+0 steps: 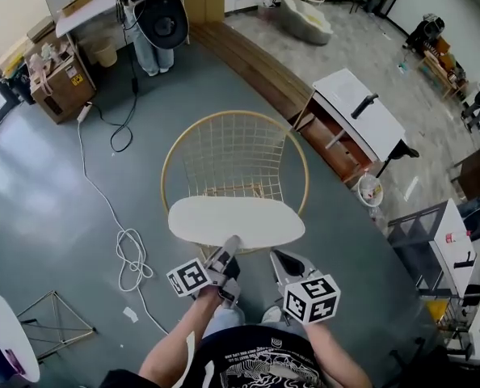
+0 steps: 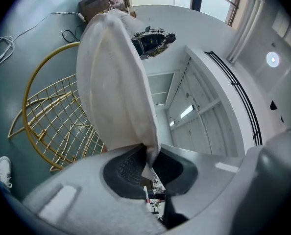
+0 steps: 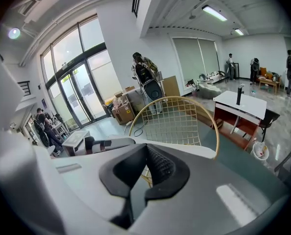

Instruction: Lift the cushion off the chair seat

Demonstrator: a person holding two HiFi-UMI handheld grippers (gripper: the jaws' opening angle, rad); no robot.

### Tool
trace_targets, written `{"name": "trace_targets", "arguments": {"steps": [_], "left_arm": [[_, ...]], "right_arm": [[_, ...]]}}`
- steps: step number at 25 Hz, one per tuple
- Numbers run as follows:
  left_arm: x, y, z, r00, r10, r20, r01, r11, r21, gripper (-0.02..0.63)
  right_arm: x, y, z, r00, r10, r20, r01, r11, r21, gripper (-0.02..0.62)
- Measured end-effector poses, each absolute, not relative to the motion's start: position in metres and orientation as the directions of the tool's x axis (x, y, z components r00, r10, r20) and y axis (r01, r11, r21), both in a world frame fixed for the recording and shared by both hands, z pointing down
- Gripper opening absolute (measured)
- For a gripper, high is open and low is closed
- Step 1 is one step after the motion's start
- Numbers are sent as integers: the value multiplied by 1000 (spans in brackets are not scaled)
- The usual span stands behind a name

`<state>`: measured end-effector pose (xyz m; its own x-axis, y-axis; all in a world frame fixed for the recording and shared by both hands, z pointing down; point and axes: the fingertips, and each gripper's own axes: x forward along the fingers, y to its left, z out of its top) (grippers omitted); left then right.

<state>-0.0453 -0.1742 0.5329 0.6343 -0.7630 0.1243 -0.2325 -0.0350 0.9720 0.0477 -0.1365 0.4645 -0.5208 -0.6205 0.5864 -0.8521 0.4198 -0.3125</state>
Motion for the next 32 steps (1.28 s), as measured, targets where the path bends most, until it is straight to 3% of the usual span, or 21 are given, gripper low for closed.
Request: {"name": "trace_targets", "arguments": {"steps": [8, 11, 15, 24, 32], "left_arm": [[-33, -154, 492, 569, -809, 149, -323, -53, 945, 35], [-15, -144, 465, 539, -841, 55, -186, -56, 981, 35], [-2, -135, 445, 506, -863, 7, -151, -81, 985, 35], [-9, -112, 426, 421, -904, 76, -343, -81, 936, 35], [-10, -100, 414, 365, -930, 48, -359, -93, 929, 35]], "right_arm": [[56, -131, 439, -597, -617, 513, -799, 514, -313, -3], [60, -128, 430, -629, -612, 479, -774, 549, -316, -3], [67, -122, 422, -658, -604, 449, -749, 582, -316, -3], [75, -103, 404, -714, -586, 382, -698, 639, -324, -3], [82, -96, 393, -720, -601, 347, -690, 675, -262, -3]]}}
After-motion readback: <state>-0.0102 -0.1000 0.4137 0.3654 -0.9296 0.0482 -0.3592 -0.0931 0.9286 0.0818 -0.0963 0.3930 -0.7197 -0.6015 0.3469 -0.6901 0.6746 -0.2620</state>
